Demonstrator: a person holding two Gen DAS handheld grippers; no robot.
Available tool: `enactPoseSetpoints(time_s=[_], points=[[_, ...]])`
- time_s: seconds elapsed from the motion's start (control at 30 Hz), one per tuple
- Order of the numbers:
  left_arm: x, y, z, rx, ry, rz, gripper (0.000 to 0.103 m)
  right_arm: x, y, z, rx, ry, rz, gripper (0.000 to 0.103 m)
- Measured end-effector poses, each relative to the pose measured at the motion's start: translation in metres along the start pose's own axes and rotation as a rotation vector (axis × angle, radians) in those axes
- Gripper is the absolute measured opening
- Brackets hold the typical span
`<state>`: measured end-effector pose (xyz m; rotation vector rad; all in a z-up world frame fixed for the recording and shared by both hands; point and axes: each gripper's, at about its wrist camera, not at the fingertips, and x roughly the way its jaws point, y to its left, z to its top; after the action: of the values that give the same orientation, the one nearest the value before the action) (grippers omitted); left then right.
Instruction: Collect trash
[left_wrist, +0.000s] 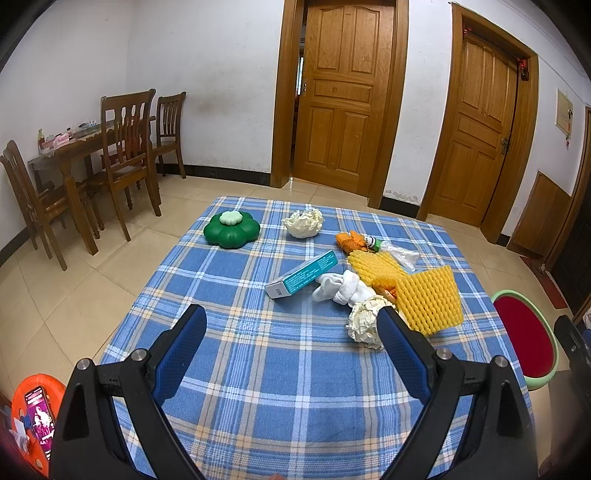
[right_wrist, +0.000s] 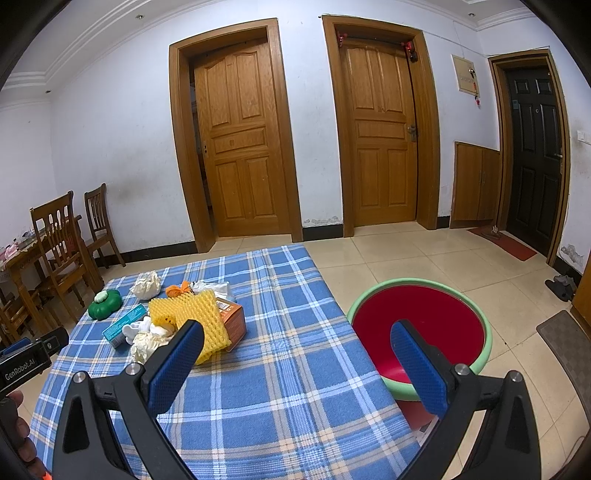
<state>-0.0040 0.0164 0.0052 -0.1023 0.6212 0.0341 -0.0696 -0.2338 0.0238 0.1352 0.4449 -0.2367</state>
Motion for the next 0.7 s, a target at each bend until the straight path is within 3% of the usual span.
enactPoseSetpoints(time_s=[0.7], points=[[0.0025,0.0025,-0.003,0.005,0.01,-0.001,0.093,0.0031,0.0039,-0.0083,0.009,0.019,0.014,0.103]])
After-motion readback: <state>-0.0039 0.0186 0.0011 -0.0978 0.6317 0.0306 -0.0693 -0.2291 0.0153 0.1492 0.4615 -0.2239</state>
